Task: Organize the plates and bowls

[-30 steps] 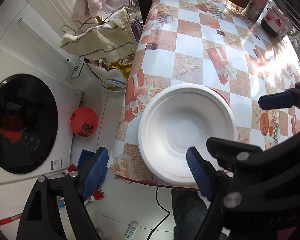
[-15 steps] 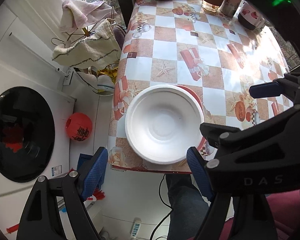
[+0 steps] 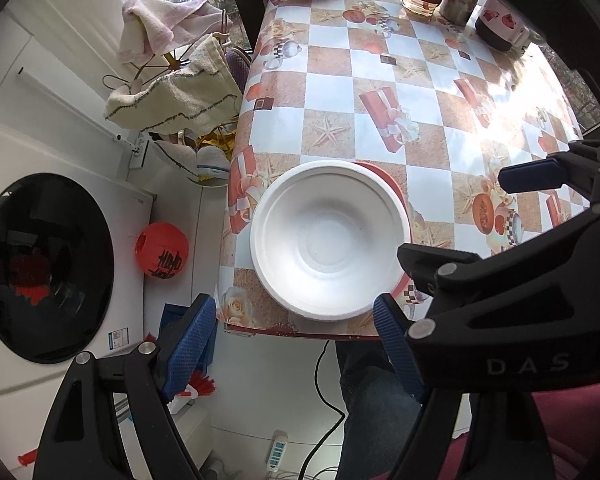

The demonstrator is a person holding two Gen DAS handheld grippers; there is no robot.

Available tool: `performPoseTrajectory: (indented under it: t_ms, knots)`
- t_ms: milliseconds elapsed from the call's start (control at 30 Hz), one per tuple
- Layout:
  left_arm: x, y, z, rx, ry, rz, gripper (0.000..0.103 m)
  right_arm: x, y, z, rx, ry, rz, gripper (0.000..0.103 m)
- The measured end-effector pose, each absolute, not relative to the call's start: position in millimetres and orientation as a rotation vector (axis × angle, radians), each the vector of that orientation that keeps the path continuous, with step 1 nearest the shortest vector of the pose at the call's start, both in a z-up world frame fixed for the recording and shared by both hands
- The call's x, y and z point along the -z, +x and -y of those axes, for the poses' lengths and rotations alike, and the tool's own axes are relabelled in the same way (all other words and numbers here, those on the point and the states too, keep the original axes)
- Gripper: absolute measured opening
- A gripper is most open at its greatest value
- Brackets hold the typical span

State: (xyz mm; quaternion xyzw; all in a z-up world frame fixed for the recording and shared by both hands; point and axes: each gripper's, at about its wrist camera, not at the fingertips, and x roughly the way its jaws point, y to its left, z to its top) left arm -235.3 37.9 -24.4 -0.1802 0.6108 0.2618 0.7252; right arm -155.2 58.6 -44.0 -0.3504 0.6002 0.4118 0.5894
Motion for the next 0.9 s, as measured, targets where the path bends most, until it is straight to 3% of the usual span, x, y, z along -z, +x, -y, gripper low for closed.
performPoseTrajectory:
  t_ms: [900]
  knots:
    - [29, -235, -50, -0.568, -0.44, -1.341, 0.084, 48, -151, -59, -0.955, -0.803, -1.423, 0.102]
